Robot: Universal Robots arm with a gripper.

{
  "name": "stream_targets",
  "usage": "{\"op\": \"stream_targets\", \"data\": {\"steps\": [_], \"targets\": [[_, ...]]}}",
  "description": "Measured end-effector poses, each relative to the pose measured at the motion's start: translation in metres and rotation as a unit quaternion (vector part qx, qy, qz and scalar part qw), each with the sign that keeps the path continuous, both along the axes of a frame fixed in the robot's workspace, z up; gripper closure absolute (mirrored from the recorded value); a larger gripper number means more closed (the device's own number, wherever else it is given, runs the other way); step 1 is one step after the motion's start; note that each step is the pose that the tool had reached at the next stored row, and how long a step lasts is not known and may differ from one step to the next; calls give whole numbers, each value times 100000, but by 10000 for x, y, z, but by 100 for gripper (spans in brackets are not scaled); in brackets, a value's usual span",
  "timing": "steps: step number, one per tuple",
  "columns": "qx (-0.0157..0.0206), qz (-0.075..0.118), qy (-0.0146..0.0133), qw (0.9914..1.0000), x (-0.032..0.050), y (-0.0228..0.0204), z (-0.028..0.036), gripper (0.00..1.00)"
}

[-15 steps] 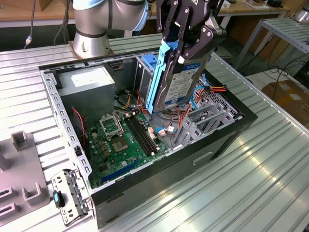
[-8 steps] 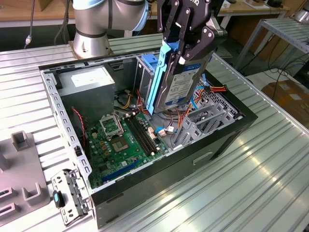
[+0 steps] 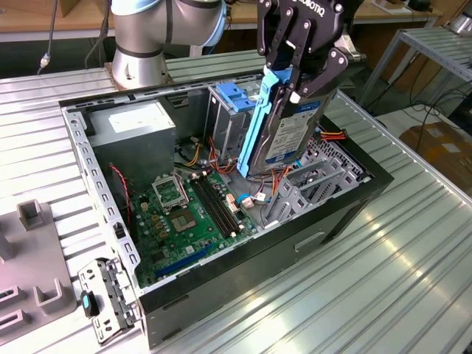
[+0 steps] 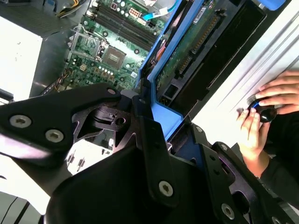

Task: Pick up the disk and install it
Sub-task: 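Insert the disk into the insertion slot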

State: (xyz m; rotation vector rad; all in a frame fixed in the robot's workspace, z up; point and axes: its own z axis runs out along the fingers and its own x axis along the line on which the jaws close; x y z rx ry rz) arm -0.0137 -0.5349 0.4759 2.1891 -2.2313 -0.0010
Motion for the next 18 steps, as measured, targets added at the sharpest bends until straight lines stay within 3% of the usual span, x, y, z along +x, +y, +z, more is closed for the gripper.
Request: {"op": "stream_targets", "data": {"steps": [2, 3, 14, 18], "targets": [[3, -90, 1, 100000, 105, -130, -44, 63], [-7, -98, 0, 100000, 148, -142, -55, 63], [-285, -125, 2, 100000, 561, -150, -114, 63], [-284, -124, 2, 100000, 576, -151, -118, 63]]}}
